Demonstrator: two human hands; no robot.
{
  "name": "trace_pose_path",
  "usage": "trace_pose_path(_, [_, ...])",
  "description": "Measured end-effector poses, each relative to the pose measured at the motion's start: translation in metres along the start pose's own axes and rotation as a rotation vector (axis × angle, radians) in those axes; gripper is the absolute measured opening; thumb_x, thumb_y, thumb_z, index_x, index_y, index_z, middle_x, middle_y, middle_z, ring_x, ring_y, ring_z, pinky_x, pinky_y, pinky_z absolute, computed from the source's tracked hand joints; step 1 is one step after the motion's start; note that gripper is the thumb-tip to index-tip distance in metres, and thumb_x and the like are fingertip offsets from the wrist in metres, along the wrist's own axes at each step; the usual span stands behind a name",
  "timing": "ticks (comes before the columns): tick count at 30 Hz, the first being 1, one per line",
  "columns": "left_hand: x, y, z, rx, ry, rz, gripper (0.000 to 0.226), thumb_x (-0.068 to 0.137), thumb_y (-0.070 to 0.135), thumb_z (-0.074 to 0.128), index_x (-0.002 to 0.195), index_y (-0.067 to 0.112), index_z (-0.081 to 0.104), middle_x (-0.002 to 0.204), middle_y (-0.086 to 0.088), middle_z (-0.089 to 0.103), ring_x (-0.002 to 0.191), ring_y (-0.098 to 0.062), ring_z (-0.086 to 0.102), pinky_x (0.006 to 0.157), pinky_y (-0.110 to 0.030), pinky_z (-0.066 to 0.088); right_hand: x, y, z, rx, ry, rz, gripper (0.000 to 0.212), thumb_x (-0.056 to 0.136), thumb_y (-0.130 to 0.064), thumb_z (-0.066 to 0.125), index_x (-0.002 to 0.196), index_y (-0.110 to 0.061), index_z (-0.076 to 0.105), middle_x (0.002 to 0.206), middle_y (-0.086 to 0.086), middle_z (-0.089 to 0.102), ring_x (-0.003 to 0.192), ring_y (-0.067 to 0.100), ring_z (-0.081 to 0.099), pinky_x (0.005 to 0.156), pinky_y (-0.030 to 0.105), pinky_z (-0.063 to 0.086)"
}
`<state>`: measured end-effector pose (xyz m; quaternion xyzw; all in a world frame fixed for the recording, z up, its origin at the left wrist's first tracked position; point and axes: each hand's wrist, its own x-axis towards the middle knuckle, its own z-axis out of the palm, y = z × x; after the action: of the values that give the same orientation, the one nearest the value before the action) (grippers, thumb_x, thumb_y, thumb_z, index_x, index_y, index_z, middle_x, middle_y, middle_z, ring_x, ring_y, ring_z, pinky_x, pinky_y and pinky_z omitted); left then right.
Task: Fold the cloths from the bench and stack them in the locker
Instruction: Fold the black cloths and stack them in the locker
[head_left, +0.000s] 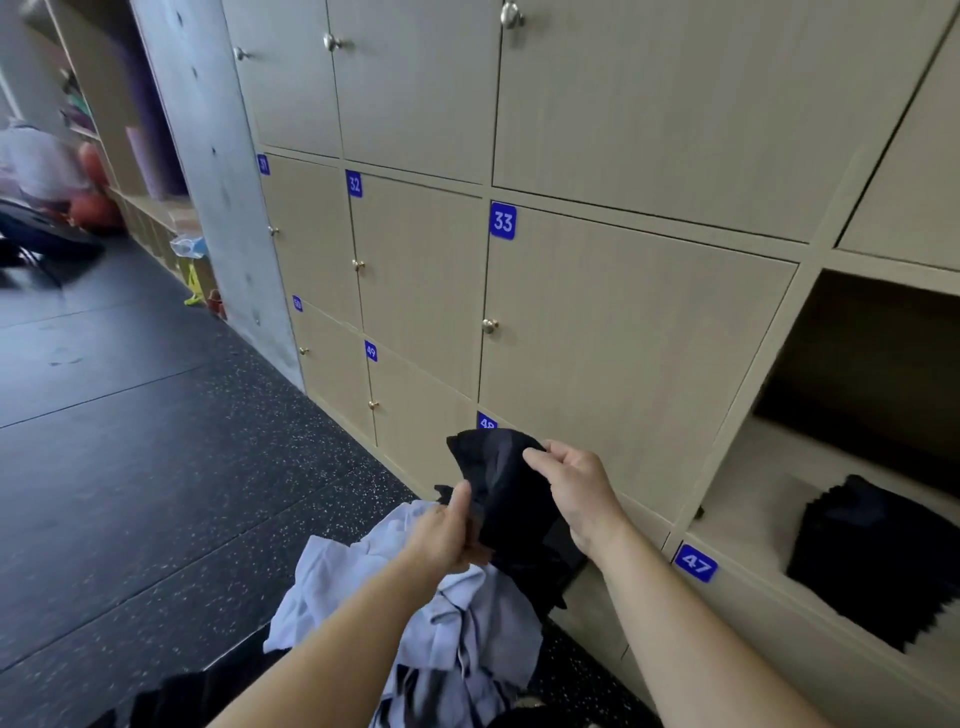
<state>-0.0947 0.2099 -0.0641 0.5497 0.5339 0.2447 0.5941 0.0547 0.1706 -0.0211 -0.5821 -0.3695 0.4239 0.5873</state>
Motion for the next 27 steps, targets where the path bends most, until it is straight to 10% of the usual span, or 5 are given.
trace_pose_path(5, [-0.027,0.044,-0.002,-0.424,-0.091,-0.17,0.067,0.102,0.047,0.037,0.052,0.012,0.064,0.052,-0.004,0.06,0.062,-0.02,0.052,0.063,-0.03,0.043,-0.027,-0.015,0.004,0.193,0.013,-0.018,0.016,0.092,-0.005,0.058,0.085,-0.005,0.072,0.081,0.016,0.07,0.074,0.025,0.064,0.07,0.032,0.052])
trace_pose_path(11, [-0.041,0.061,0.005,-0.491,-0.237,-0.341,0.033,0.099,0.027,0.045,0.102,0.001,0.064,0.1,-0.018,0.066,0.09,-0.031,0.062,0.086,-0.038,0.048,-0.049,-0.026,0.003,0.373,0.009,-0.022,0.014,0.092,-0.005,0.057,0.094,-0.002,0.071,0.086,0.018,0.069,0.077,0.027,0.064,0.073,0.034,0.052])
trace_pose_path(17, [-0.052,0.076,0.007,-0.551,0.061,0.027,0.017,0.091,-0.008,0.056,0.096,0.008,0.058,0.081,-0.014,0.063,0.068,-0.027,0.061,0.063,-0.034,0.052,-0.06,-0.038,-0.019,0.359,0.069,-0.003,0.037,0.078,0.01,0.051,0.05,-0.014,0.054,0.056,0.002,0.05,0.06,0.019,0.044,0.059,0.029,0.036])
trace_pose_path(23, [-0.069,0.093,0.0,-0.298,-0.103,0.367,0.02,0.089,-0.006,0.061,0.095,0.012,0.058,0.089,-0.016,0.054,0.085,-0.029,0.058,0.08,-0.042,0.053,-0.064,-0.052,-0.034,0.3,0.016,0.155,0.023,0.086,-0.03,0.066,0.091,-0.009,0.074,0.086,0.007,0.074,0.077,0.021,0.068,0.07,0.03,0.051])
trace_pose_path(27, [-0.074,0.098,0.005,-0.234,-0.098,0.45,0.024,0.088,-0.009,0.062,0.1,0.011,0.057,0.085,-0.016,0.059,0.078,-0.027,0.062,0.074,-0.036,0.053,-0.066,-0.06,-0.034,0.267,0.019,0.099,0.019,0.087,-0.014,0.066,0.099,0.0,0.071,0.098,0.019,0.072,0.084,0.028,0.069,0.073,0.031,0.054])
